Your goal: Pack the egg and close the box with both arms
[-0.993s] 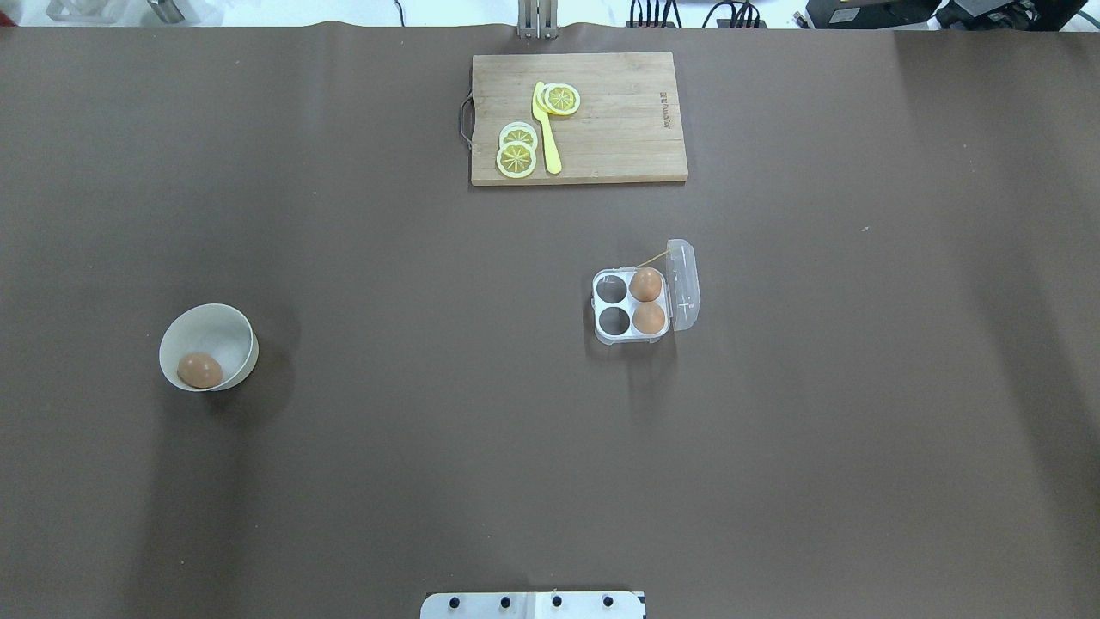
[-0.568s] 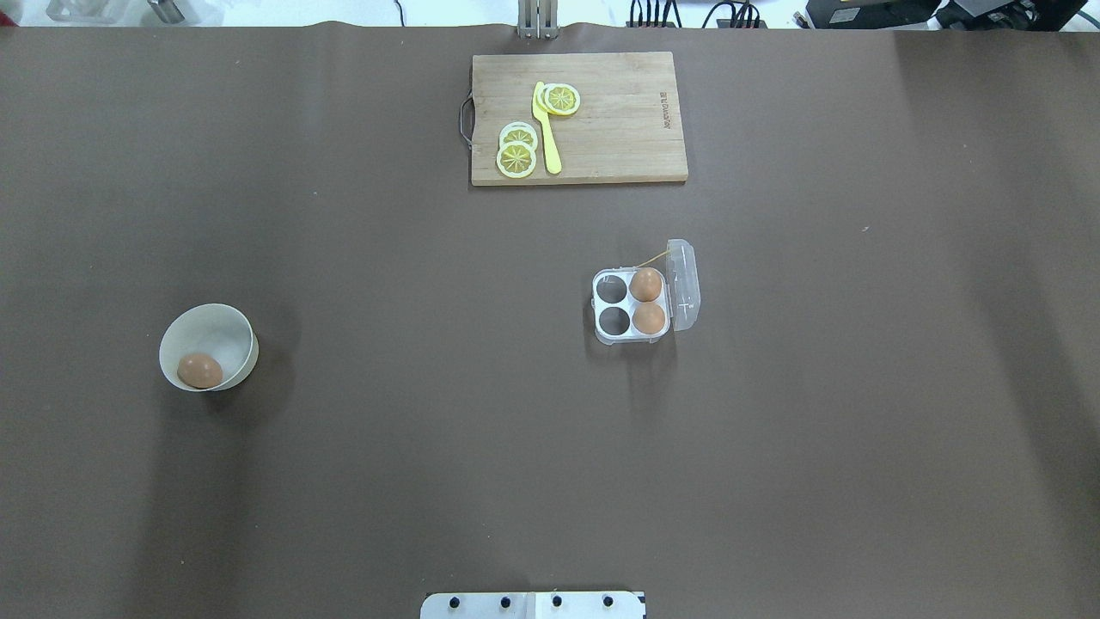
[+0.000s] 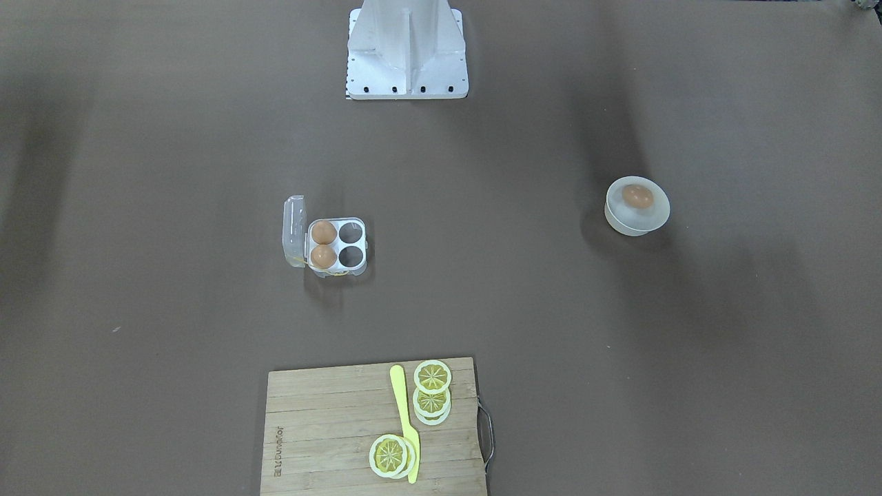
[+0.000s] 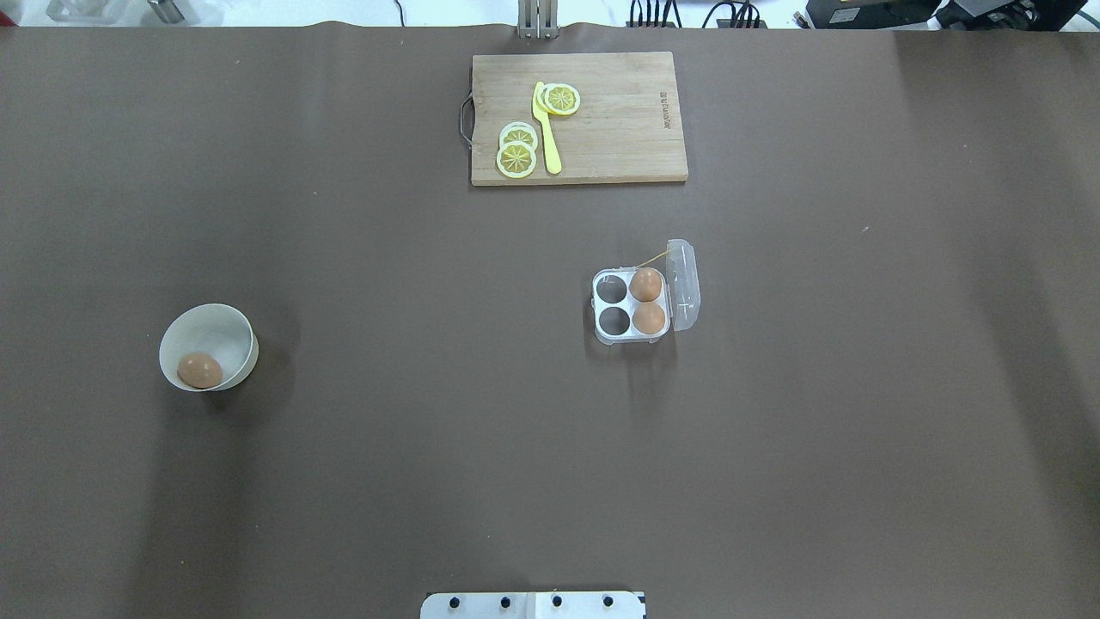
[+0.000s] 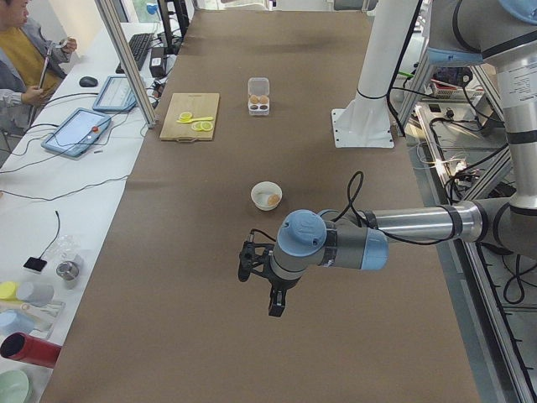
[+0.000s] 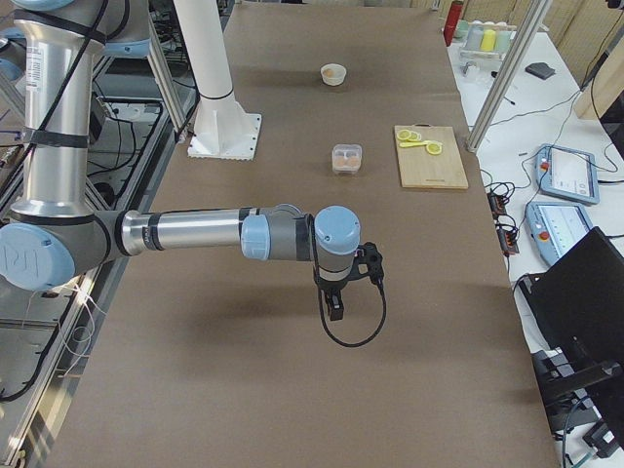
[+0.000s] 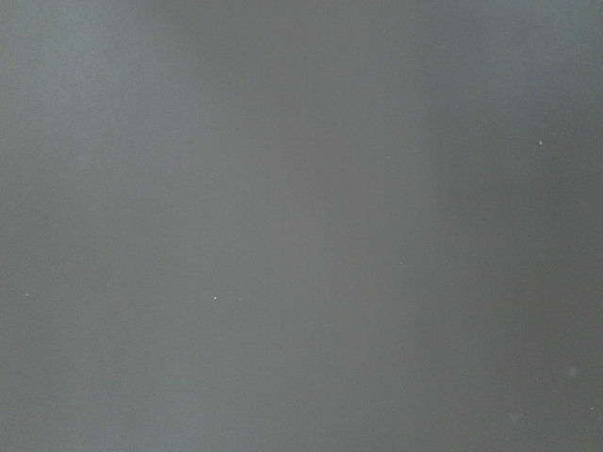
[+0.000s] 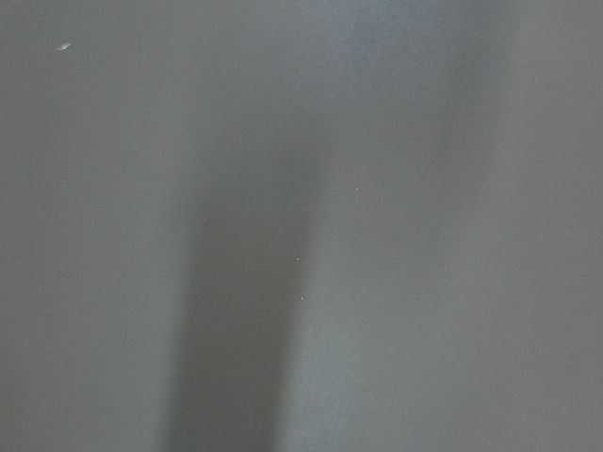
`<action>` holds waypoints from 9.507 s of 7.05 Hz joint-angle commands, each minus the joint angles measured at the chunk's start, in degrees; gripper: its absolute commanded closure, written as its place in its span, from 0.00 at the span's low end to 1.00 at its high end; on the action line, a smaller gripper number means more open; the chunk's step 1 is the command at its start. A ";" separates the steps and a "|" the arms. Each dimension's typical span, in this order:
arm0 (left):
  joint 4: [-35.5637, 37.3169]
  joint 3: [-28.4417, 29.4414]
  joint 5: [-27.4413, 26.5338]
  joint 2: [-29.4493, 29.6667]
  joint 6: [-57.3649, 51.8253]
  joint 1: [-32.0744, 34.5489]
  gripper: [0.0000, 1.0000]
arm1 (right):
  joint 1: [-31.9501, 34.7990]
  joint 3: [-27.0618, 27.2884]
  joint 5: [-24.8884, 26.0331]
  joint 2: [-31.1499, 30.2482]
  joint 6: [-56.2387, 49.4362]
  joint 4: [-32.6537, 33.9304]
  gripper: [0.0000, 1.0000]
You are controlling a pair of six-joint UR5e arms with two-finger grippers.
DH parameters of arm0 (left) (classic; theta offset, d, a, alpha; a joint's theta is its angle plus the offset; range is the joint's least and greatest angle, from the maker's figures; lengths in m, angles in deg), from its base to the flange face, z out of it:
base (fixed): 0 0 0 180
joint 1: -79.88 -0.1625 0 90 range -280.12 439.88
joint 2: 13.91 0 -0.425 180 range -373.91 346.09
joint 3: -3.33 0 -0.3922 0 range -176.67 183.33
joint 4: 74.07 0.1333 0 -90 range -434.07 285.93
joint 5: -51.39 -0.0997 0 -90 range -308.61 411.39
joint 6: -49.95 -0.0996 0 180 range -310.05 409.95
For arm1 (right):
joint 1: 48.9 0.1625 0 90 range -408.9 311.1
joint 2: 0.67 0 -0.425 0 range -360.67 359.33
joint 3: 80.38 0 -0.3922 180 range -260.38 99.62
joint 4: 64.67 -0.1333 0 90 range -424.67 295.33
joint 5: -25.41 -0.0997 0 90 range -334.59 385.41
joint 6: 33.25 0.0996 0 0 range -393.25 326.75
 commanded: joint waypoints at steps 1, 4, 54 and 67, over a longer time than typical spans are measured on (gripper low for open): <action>-0.63 -1.63 1.77 0.52 5.85 -0.15 0.03 | -1.29 0.66 -1.06 0.34 0.30 -0.03 0.00; -1.86 -5.14 1.68 1.83 15.07 -6.71 0.07 | -1.30 1.72 -3.09 1.30 3.09 -0.03 0.00; -55.21 23.90 -74.13 57.97 57.07 -82.04 1.00 | -3.41 3.65 -3.44 2.71 7.07 0.41 0.00; -57.06 34.22 -75.22 64.41 48.09 -83.47 0.62 | -3.49 2.07 -5.29 2.71 6.98 0.23 0.00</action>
